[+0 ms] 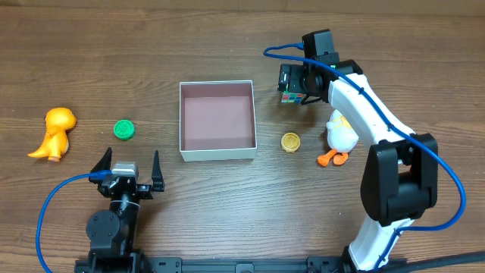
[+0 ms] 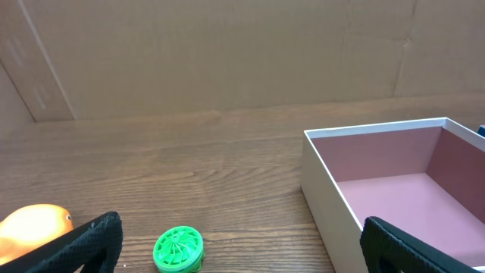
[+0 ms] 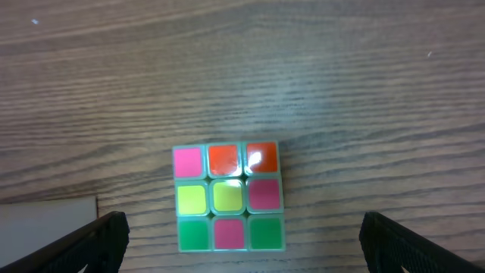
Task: Pack container
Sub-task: 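Move the right gripper left and lower it onto the Rubik's cube, then close the right gripper on the Rubik's cube and lift it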
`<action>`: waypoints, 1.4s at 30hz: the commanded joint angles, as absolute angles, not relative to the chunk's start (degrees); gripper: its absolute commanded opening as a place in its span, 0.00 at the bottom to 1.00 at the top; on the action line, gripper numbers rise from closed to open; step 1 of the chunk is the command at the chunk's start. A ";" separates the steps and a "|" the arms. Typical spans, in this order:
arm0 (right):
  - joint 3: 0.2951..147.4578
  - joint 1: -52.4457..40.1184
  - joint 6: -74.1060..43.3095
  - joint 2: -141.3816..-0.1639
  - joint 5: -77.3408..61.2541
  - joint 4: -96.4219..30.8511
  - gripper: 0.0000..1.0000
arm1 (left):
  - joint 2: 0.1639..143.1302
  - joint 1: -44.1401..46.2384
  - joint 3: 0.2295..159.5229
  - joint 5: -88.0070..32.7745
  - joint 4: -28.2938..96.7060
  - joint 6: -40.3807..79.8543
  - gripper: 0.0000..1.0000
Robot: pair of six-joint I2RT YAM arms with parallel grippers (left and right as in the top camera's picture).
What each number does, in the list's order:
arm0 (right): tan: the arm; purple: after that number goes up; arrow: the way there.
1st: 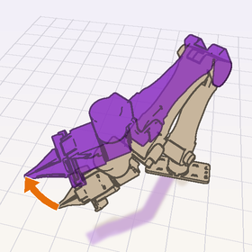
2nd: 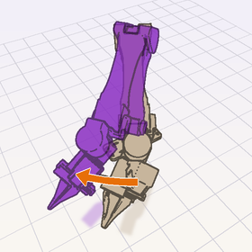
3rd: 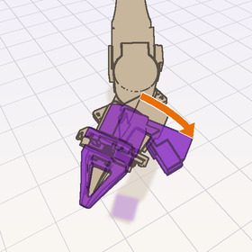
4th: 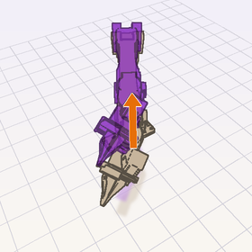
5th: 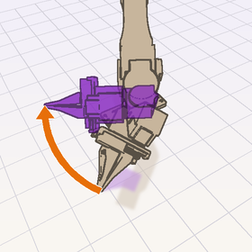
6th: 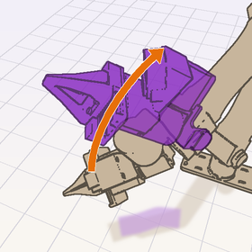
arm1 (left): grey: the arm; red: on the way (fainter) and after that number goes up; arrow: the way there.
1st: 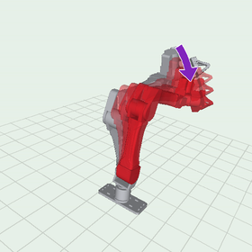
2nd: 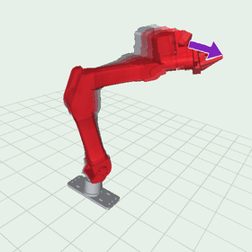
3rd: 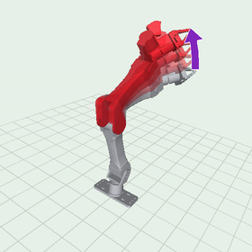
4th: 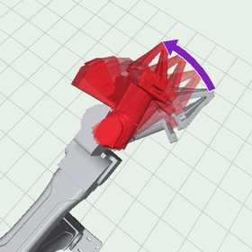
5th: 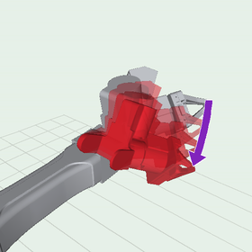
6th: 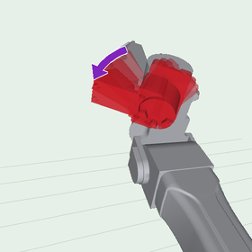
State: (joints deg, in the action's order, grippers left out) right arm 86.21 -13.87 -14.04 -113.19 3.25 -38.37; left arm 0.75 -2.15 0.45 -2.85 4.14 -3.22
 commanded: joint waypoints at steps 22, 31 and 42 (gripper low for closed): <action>87.29 -15.16 -9.30 -119.74 5.17 -38.11 1.00 | 0.64 -2.61 0.27 -3.84 4.12 -4.10 1.00; 87.29 -15.16 -8.93 -119.74 5.13 -37.80 0.87 | 0.64 -2.61 0.27 -3.84 4.12 -4.10 1.00; 87.29 -15.16 -8.97 -119.74 5.08 -37.08 0.79 | 0.64 -2.61 0.27 -3.84 4.12 -4.10 1.00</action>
